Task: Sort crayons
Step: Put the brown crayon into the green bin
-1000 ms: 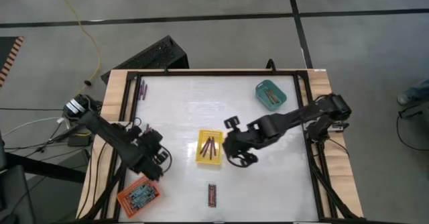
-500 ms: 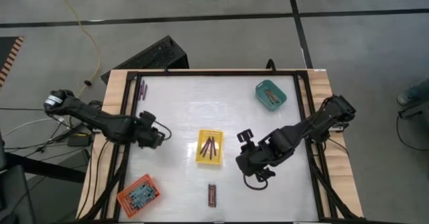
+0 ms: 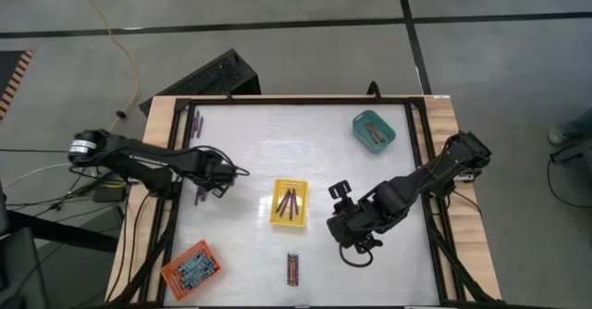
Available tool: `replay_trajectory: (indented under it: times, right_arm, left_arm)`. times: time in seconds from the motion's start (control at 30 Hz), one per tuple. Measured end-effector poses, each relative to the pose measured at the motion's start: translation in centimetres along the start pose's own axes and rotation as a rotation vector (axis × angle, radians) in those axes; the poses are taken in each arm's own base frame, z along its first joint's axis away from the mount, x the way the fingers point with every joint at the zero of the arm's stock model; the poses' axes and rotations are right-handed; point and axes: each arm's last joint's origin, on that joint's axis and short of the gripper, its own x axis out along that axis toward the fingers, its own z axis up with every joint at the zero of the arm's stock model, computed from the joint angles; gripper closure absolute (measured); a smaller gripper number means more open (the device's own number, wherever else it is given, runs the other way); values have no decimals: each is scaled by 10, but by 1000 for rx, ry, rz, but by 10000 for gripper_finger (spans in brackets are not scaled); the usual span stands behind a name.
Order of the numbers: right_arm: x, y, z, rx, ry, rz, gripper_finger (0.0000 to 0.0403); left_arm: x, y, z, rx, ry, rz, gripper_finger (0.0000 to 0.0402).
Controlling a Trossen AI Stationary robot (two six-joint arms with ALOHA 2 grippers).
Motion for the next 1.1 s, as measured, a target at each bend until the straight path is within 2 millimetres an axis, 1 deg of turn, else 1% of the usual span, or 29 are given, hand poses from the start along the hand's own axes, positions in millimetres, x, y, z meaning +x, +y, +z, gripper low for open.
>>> replay_trajectory:
  times: [0.17, 0.5, 0.63, 0.93, 1.1]
  right_arm:
    - [0, 0, 0, 0, -2, 0, 274]
    - [0, 2, 0, 2, -1, 3, 274]
    - [-1, 4, 0, 2, -3, 7, 274]
    - [-4, 13, 0, -13, -11, 20, 274]
    - [-6, 18, 0, -20, -17, 14, 274]
  left_arm:
    - [6, -2, 10, 14, 14, -34, 283]
    - [15, 7, 27, -5, 84, -55, 283]
    - [20, 8, 32, -6, 122, -80, 283]
    - [38, 10, 40, 17, 222, -46, 283]
    - [44, 8, 44, 33, 252, -60, 283]
